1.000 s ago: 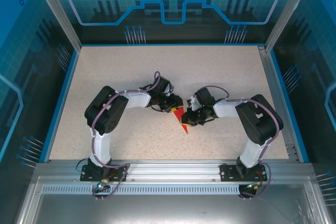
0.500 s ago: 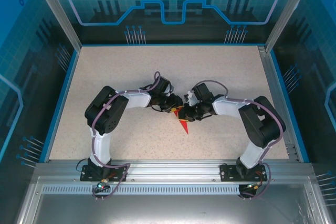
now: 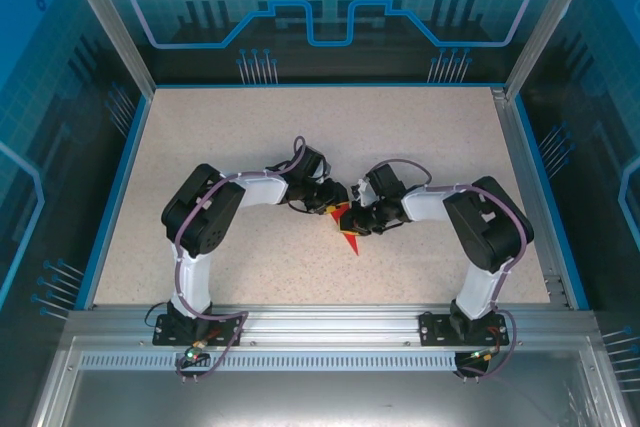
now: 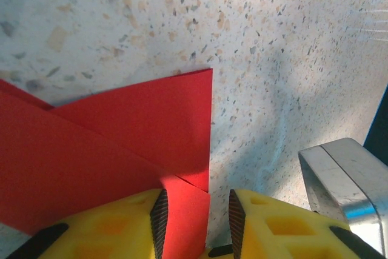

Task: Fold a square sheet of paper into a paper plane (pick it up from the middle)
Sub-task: Fifth fold the wing at the center of the table.

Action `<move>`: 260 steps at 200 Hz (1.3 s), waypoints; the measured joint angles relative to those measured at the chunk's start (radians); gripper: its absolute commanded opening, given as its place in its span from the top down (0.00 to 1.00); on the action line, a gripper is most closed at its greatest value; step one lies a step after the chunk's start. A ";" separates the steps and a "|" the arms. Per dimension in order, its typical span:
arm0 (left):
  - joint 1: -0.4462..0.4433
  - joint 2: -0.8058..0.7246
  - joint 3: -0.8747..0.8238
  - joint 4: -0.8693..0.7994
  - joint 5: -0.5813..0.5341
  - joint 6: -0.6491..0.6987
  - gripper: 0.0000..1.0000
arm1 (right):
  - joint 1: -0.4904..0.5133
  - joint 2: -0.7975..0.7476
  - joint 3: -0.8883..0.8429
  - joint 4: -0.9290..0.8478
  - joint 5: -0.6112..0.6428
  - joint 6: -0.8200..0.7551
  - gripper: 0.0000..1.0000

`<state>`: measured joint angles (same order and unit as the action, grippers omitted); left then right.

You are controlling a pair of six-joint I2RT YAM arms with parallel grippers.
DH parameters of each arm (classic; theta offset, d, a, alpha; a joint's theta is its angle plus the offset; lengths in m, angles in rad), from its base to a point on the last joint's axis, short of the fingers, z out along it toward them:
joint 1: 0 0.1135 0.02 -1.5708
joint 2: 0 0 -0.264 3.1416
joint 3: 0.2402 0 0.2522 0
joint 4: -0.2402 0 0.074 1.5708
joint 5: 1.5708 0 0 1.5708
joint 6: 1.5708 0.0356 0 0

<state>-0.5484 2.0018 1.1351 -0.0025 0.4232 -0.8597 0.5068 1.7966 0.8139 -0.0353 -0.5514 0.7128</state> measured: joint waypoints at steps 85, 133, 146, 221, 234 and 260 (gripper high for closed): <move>0.000 0.000 0.001 -0.003 -0.004 -0.003 0.64 | 0.001 -0.072 -0.073 -0.029 0.002 -0.060 0.83; 0.000 0.000 0.001 -0.003 -0.004 -0.003 0.64 | 0.001 -0.130 -0.113 -0.096 0.029 -0.092 0.83; 0.000 0.000 0.001 -0.003 -0.005 -0.003 0.64 | 0.002 -0.142 -0.116 -0.119 0.036 -0.103 0.83; 0.000 0.000 0.001 -0.003 -0.005 -0.003 0.64 | 0.004 -0.218 -0.126 -0.245 0.053 -0.128 0.83; 0.000 0.000 0.001 -0.003 -0.005 -0.003 0.64 | 0.005 -0.243 -0.116 -0.257 0.056 -0.122 0.82; 0.000 0.000 0.001 -0.003 -0.004 -0.003 0.64 | 0.011 -0.277 -0.074 -0.253 0.053 -0.111 0.81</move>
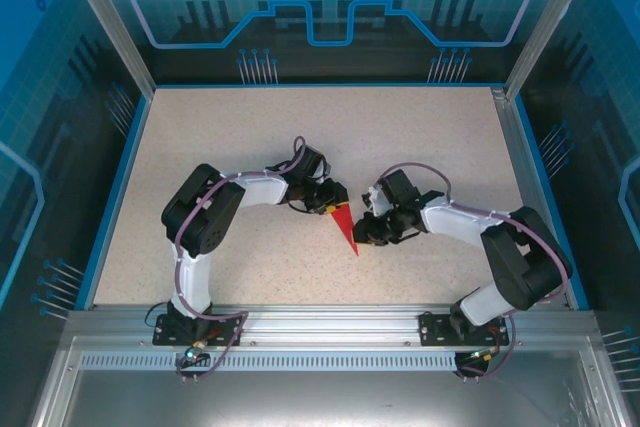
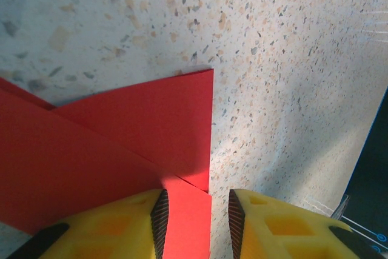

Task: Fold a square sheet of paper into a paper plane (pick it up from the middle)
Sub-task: Fifth fold the wing at the center of the table.

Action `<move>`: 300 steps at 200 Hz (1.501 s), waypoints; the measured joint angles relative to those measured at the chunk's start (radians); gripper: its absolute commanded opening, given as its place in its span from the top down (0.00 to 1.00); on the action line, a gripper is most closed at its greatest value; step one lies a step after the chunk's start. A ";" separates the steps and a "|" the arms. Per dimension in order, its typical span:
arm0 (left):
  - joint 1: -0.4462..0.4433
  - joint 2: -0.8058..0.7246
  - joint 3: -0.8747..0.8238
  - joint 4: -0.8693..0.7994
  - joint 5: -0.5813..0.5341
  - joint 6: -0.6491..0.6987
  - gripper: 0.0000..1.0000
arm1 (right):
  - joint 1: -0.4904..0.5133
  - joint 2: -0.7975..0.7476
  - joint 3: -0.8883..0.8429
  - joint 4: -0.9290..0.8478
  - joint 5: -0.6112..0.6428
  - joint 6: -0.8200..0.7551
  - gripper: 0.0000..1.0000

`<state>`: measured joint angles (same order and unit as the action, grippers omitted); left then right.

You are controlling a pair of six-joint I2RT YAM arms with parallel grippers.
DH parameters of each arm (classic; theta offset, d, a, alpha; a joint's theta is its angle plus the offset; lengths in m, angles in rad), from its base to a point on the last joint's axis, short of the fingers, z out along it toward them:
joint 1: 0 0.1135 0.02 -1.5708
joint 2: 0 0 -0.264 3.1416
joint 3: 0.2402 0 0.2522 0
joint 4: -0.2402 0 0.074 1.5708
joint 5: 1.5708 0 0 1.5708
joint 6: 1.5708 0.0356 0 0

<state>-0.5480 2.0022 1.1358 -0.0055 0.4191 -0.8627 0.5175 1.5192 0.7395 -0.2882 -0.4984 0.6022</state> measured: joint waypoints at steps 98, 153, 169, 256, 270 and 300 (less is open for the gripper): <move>0.000 0.000 0.000 0.000 0.000 0.000 0.64 | 0.036 0.142 -0.021 0.081 -0.018 0.011 0.82; 0.000 0.000 0.000 0.000 -0.003 0.000 0.64 | 0.025 0.090 -0.114 0.190 -0.048 0.010 0.81; 0.000 0.000 0.000 0.000 -0.003 0.000 0.64 | 0.023 0.074 -0.139 0.196 -0.061 0.007 0.81; 0.000 0.000 0.000 0.000 -0.003 0.000 0.64 | -0.029 -0.063 -0.163 0.097 -0.076 0.020 0.79; 0.000 0.000 0.000 0.000 -0.002 0.000 0.64 | -0.030 -0.060 -0.119 0.094 -0.063 0.026 0.79; 0.000 0.000 0.000 0.000 -0.002 0.000 0.63 | -0.034 0.001 -0.030 0.127 -0.055 0.053 0.78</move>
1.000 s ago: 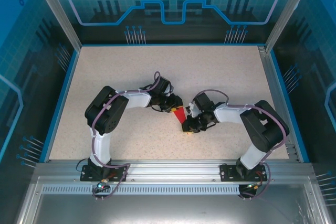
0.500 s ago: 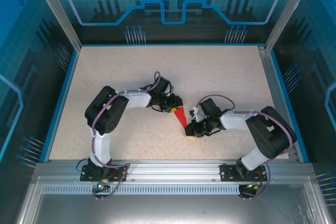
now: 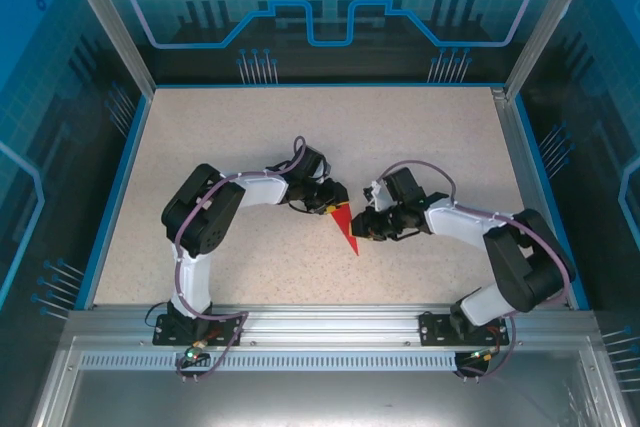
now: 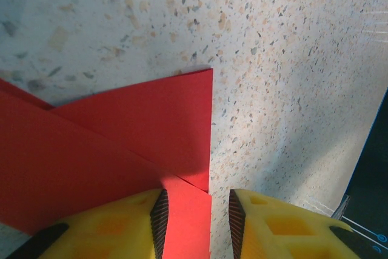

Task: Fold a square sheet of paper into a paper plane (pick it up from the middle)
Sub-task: Fifth fold the wing at the center of the table.

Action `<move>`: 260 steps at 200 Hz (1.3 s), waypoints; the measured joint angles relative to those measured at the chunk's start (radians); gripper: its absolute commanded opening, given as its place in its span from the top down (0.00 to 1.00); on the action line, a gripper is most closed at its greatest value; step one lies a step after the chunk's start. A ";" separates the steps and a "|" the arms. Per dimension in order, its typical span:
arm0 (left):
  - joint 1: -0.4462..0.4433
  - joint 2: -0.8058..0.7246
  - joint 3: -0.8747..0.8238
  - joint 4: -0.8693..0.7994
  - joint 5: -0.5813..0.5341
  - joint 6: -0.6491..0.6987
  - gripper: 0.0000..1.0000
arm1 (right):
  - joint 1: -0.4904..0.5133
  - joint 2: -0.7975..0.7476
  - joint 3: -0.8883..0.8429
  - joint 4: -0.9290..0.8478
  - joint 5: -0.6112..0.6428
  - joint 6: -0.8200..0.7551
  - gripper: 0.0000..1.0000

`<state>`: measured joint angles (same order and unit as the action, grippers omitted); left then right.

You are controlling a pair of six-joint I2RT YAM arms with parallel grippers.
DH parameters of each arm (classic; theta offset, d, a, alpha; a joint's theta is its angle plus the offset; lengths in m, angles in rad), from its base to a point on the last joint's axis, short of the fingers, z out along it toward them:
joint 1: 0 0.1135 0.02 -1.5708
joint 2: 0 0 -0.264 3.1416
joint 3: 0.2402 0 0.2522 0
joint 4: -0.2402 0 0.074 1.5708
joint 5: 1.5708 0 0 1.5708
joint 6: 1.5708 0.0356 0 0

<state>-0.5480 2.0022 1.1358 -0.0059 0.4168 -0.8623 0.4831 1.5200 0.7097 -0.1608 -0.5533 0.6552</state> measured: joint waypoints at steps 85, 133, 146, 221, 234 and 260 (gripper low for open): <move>0.000 0.000 0.000 0.000 0.000 0.000 0.63 | -0.002 0.204 0.037 0.079 -0.018 0.055 0.78; 0.000 -0.001 0.000 0.000 0.000 0.001 0.61 | -0.004 0.208 0.033 0.076 -0.007 0.035 0.82; 0.000 -0.004 0.000 0.002 0.000 0.002 0.58 | -0.006 0.208 0.029 0.081 -0.008 0.033 0.83; -0.001 -0.088 0.000 -0.077 -0.002 0.031 0.53 | -0.006 0.209 0.040 0.053 0.011 0.021 0.86; -0.003 -0.106 0.000 -0.081 -0.002 0.031 0.53 | -0.006 0.213 0.046 0.046 0.011 0.022 0.86; -0.006 -0.114 0.002 -0.096 -0.003 0.030 0.53 | -0.006 0.214 0.048 0.042 0.010 0.022 0.87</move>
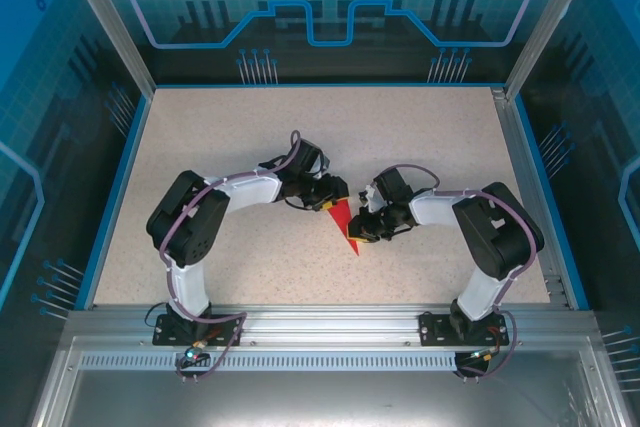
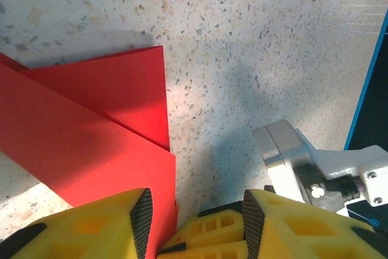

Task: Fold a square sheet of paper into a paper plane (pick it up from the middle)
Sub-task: Fifth fold the wing at the center of the table.

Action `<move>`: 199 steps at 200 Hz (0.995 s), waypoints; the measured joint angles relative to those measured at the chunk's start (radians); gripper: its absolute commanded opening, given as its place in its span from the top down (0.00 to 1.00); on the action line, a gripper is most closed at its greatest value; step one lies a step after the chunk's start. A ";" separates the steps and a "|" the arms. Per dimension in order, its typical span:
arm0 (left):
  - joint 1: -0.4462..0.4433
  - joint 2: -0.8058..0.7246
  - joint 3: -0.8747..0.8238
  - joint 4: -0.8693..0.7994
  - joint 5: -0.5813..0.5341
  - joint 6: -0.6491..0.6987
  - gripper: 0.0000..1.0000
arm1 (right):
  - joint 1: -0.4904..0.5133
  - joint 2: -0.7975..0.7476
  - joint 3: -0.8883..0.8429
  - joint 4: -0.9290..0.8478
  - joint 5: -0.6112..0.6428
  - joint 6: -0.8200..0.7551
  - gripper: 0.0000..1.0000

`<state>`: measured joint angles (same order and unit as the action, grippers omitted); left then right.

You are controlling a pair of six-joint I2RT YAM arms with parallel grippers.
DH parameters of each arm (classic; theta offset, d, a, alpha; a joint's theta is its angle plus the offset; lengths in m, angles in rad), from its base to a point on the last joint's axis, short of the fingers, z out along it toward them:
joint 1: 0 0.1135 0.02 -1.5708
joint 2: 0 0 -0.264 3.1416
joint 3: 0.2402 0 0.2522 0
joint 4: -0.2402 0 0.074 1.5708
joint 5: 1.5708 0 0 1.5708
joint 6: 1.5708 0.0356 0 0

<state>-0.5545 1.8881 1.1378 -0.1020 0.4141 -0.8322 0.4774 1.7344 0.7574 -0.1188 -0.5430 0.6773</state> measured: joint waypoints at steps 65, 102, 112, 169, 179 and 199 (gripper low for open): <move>-0.023 0.004 -0.025 0.017 -0.006 -0.006 0.55 | 0.000 0.005 0.009 -0.014 0.000 0.000 0.87; -0.024 0.044 -0.026 0.028 -0.009 -0.006 0.56 | 0.000 0.006 0.010 -0.015 0.000 0.000 0.87; -0.024 0.061 -0.026 0.028 -0.012 -0.006 0.57 | 0.000 0.007 0.010 -0.016 0.000 0.000 0.87; -0.003 0.078 -0.016 0.029 -0.002 -0.003 0.57 | 0.000 0.016 0.024 -0.040 0.000 -0.001 0.89; 0.007 0.081 -0.013 0.029 0.003 0.002 0.57 | 0.000 0.016 0.024 -0.040 0.001 -0.002 0.89; 0.030 0.086 -0.005 0.028 0.006 0.018 0.57 | 0.000 0.016 0.024 -0.041 0.001 -0.004 0.89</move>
<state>-0.5247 1.9743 1.1332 -0.0742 0.4206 -0.8146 0.4770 1.7504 0.7811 -0.1596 -0.5423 0.6731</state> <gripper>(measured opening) 0.428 0.111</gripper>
